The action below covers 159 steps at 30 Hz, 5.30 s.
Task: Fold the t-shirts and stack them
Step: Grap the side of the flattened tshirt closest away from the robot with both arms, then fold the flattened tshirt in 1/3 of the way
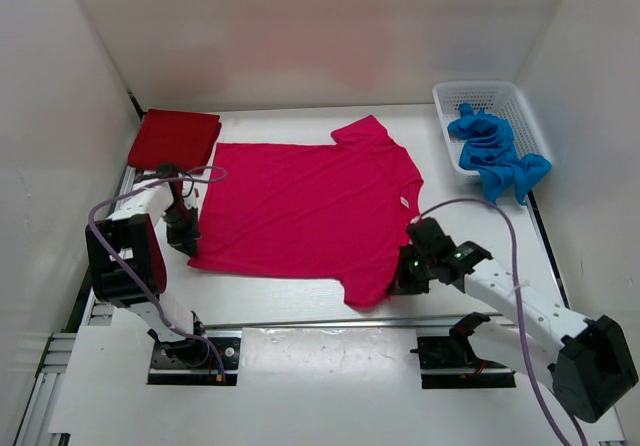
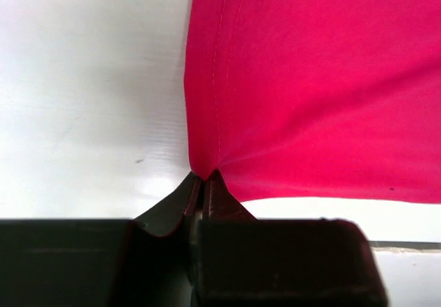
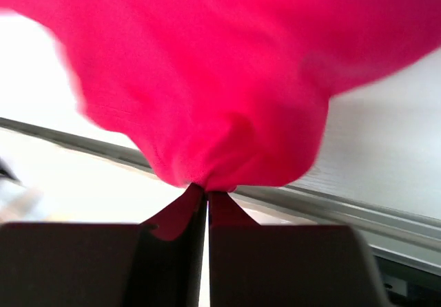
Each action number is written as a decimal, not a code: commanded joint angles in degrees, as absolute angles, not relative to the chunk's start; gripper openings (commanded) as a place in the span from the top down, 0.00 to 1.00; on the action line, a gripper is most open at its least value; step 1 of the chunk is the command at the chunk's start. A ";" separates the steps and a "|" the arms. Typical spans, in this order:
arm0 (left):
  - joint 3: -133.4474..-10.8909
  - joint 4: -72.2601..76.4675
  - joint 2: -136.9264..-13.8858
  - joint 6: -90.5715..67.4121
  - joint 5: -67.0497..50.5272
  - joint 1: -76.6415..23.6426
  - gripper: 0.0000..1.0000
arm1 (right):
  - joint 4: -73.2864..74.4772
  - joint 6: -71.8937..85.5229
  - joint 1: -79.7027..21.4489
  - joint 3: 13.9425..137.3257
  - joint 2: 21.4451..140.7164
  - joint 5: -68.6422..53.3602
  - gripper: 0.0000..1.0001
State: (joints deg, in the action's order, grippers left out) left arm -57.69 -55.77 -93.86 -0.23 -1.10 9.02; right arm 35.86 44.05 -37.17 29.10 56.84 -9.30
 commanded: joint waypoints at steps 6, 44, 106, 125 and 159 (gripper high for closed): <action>-69.78 -62.40 -95.62 0.00 -0.62 7.03 0.90 | 38.58 31.66 -25.94 44.88 59.58 -5.80 1.00; -97.64 -62.75 -120.49 0.00 8.35 0.88 0.90 | 43.33 9.14 -10.90 91.84 111.71 -6.77 1.00; -84.65 -52.56 -115.85 0.00 -3.69 6.15 0.90 | 28.56 22.50 -3.35 54.93 97.21 -16.88 0.99; -58.19 -59.50 -92.56 0.00 17.48 6.77 0.64 | 47.37 22.24 -0.53 39.64 78.49 -12.83 1.00; -42.46 -29.44 -84.02 0.00 33.66 -16.17 0.48 | 43.95 21.09 -0.53 39.55 83.85 -13.89 0.84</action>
State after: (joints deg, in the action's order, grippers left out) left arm -41.74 -32.14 -84.23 0.14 30.92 -15.99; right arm 44.88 22.00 -0.80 40.16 83.79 -13.63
